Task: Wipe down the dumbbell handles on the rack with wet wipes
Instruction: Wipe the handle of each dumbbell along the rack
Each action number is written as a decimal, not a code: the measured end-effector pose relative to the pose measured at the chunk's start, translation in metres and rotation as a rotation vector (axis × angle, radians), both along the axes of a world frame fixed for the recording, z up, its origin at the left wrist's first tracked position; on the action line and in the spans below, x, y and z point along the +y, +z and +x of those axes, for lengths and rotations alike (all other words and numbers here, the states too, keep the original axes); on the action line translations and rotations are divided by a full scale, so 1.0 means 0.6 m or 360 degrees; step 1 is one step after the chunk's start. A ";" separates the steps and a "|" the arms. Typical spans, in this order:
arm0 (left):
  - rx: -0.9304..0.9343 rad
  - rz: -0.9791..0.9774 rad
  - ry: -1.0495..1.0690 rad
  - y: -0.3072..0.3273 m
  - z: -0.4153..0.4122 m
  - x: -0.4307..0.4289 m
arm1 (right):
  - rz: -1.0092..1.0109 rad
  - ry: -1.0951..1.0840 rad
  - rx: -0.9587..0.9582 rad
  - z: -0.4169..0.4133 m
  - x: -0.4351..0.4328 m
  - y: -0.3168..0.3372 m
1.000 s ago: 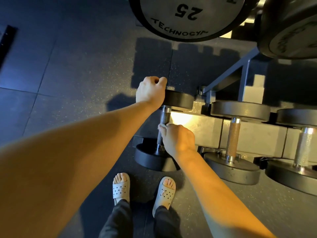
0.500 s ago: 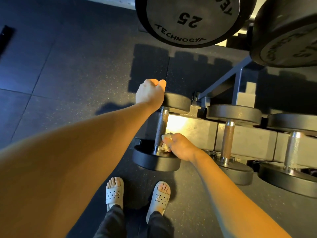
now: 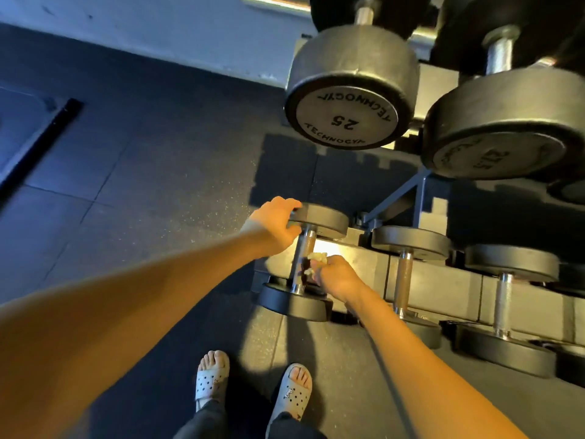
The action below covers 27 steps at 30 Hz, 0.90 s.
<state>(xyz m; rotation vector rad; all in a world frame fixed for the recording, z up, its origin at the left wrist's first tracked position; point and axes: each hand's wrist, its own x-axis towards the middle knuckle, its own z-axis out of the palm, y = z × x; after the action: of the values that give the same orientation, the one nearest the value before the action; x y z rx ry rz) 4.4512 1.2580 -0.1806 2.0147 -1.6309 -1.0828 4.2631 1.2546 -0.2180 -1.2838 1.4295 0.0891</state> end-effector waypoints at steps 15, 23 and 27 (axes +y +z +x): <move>-0.0309 -0.0600 -0.0423 0.467 0.003 0.034 | 0.0225 0.0030 -0.1076 0.022 -0.045 0.499; -0.0054 -0.0770 -0.0140 0.554 0.088 -0.054 | -0.0123 -0.0235 -0.1084 0.104 -0.108 0.615; 0.0167 -0.0715 -0.0342 0.547 0.172 -0.121 | -0.0353 -0.0318 -0.1007 0.177 -0.131 0.637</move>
<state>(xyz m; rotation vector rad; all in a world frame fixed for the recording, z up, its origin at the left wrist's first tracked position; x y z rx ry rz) 4.5541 1.1857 0.1478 1.5011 -1.8656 -0.7803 4.3695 1.1761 0.1639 -1.1913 1.0208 -0.5772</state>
